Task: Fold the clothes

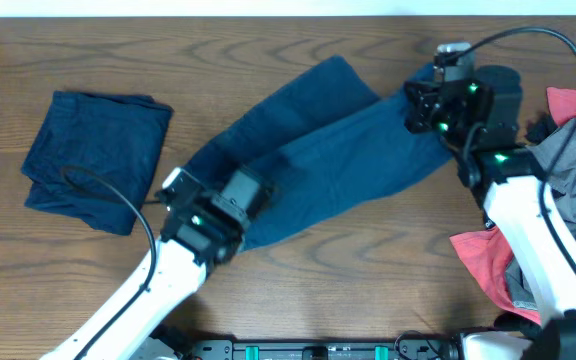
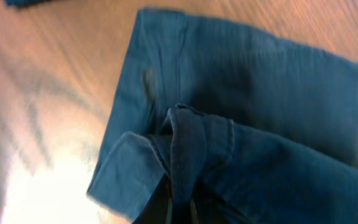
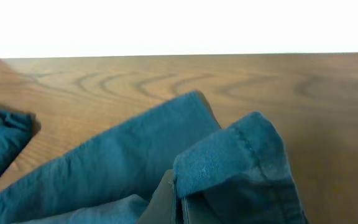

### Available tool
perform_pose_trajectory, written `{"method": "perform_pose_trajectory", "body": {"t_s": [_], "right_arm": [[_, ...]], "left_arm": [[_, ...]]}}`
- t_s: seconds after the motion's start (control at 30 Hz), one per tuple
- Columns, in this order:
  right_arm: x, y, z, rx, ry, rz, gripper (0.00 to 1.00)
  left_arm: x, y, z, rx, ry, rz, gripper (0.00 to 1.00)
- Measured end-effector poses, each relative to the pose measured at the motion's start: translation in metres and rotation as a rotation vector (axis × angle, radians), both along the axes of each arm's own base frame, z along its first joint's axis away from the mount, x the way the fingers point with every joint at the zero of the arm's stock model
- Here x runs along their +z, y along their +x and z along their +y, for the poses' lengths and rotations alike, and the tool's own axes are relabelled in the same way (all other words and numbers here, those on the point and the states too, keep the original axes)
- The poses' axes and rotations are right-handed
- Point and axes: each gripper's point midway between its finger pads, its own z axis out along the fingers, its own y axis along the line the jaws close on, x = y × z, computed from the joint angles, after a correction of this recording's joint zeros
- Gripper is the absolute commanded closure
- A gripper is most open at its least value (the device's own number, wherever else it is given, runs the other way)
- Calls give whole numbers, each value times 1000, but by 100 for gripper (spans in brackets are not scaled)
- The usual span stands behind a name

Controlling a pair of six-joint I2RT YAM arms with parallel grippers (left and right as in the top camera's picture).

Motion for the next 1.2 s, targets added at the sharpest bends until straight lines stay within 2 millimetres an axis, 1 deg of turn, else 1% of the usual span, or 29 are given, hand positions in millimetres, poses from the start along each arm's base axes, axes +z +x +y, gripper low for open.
{"method": "perform_pose_trajectory", "body": {"t_s": [0.1,0.13,0.17,0.23,0.3,0.37,0.5,0.57,0.67,0.73,0.77,0.8,0.83,0.87,0.9,0.93,1.0,1.03,1.1,1.13,1.2], "right_arm": [[-1,12,13,28,7,-45,99],[-5,15,21,45,9,-47,99],[-7,16,23,51,10,-45,99],[-15,20,31,69,10,-33,99],[-22,27,40,88,11,-21,99],[-26,37,51,111,14,-13,99],[-34,58,69,146,18,-19,99],[-40,68,75,153,19,-22,99],[-55,85,83,157,17,-30,99],[-68,93,86,152,11,-33,99],[-77,96,85,144,5,-28,95],[-84,98,84,135,1,-21,81],[-92,100,82,120,-7,-11,50],[-99,102,79,107,-16,0,13],[-104,103,75,95,-28,7,1],[-109,103,72,85,-36,19,1],[-113,103,65,65,-46,41,1],[-115,103,62,58,-52,53,1],[-119,99,58,49,-65,89,1],[-122,94,56,46,-73,121,1],[-122,85,51,41,-82,165,1]], "left_arm": [[-7,16,14,12,-12,21,94],[-11,22,22,23,-28,36,94],[-12,24,26,27,-31,40,94],[-14,36,39,45,-63,37,94],[-18,45,51,60,-95,41,94],[-23,49,58,69,-123,55,94],[-37,50,65,77,-157,104,94],[-45,52,66,80,-164,122,94],[-57,58,66,80,-162,139,94],[-64,64,68,80,-157,139,89],[-67,68,68,81,-155,133,85],[-70,72,69,80,-151,126,83],[-73,76,71,86,-143,118,76],[-74,79,75,93,-136,109,69],[-75,82,78,99,-132,102,59],[-75,84,83,115,-129,88,49],[-73,88,92,143,-124,67,23],[-73,89,96,152,-123,63,12],[-73,88,106,168,-121,63,6],[-73,88,110,169,-124,63,4],[-69,88,115,153,-140,59,3]]}}
